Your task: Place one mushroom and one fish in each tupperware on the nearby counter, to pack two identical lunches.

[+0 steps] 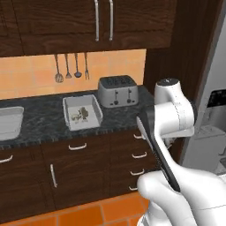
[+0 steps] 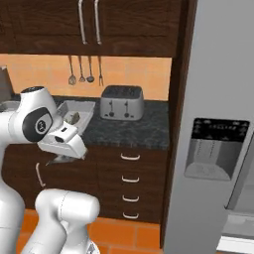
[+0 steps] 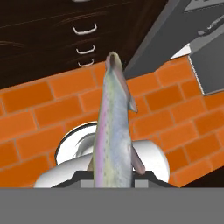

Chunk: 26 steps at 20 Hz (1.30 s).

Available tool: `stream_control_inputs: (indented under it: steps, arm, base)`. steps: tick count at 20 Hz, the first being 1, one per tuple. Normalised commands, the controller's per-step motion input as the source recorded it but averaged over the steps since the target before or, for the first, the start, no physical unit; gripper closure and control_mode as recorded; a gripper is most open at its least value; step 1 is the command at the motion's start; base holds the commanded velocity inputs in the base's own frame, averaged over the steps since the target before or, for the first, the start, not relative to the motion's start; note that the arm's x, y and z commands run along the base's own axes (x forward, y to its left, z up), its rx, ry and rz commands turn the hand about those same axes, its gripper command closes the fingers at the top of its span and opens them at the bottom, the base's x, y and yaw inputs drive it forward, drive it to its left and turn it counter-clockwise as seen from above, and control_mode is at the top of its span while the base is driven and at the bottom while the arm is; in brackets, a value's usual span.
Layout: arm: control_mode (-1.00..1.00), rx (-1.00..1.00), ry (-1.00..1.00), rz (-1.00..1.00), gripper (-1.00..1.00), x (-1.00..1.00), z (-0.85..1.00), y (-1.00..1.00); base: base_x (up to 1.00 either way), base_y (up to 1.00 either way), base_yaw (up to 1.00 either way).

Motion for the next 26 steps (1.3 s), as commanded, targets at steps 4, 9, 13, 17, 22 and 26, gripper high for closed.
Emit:
stream_control_inputs:
  steps: [4,9,13,17,22,26]
  arm:
    - [1.0,0.0,0.0,0.0,1.0,0.0,0.0,0.0]
    - [1.0,0.0,0.0,0.0,1.0,0.0,0.0,0.0]
    - [1.0,0.0,0.0,0.0,1.0,0.0,0.0,0.0]
    - [1.0,0.0,0.0,0.0,1.0,0.0,0.0,0.0]
    - [1.0,0.0,0.0,0.0,1.0,0.0,0.0,0.0]
    - [1.0,0.0,0.0,0.0,1.0,0.0,0.0,0.0]
  base:
    - [0.0,1.0,0.0]
    - [0.24,1.0,0.0]
    - [0.24,1.0,-0.03]
    - [0.28,1.0,-0.04]
    - [0.41,0.54,0.0]
    - [0.72,0.03,0.07]
